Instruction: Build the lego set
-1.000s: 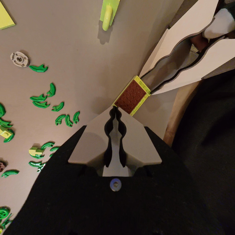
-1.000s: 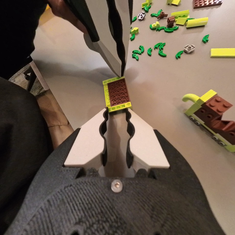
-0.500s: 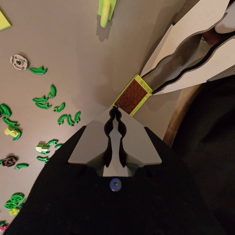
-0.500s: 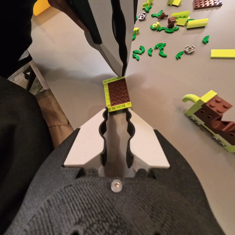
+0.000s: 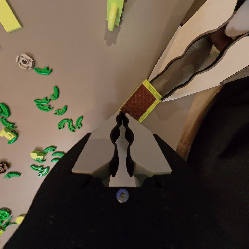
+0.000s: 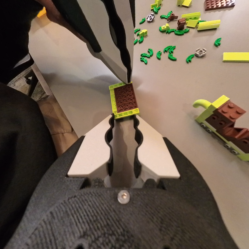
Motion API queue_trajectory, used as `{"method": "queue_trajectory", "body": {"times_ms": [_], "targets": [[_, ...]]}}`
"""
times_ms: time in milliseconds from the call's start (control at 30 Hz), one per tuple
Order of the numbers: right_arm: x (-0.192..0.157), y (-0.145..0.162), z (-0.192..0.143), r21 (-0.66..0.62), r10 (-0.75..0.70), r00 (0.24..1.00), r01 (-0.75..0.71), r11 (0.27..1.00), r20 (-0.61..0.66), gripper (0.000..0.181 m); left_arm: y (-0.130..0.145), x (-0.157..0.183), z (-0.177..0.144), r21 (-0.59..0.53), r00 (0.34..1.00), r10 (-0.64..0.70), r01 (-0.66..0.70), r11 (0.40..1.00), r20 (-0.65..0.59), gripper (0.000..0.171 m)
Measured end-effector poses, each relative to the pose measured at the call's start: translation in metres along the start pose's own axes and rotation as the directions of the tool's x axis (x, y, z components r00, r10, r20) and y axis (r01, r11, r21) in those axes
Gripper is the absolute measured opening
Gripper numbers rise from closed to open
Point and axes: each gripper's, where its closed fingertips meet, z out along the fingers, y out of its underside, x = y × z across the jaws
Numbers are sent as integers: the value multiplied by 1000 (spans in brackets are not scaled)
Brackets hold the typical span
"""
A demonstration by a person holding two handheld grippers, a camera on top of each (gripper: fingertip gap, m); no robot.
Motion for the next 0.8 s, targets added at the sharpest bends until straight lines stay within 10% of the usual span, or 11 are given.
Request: {"method": "queue_trajectory", "body": {"times_ms": [267, 800], "targets": [[-2, -1, -2, 21, 4, 1000, -4, 1000, 22, 31, -9, 19, -15, 240, 970, -105, 158, 958, -219, 28], [-4, 1, 10, -56, -98, 992, 93, 994, -76, 40, 10, 9, -11, 512, 999, -47, 29, 859, 22, 44]]}}
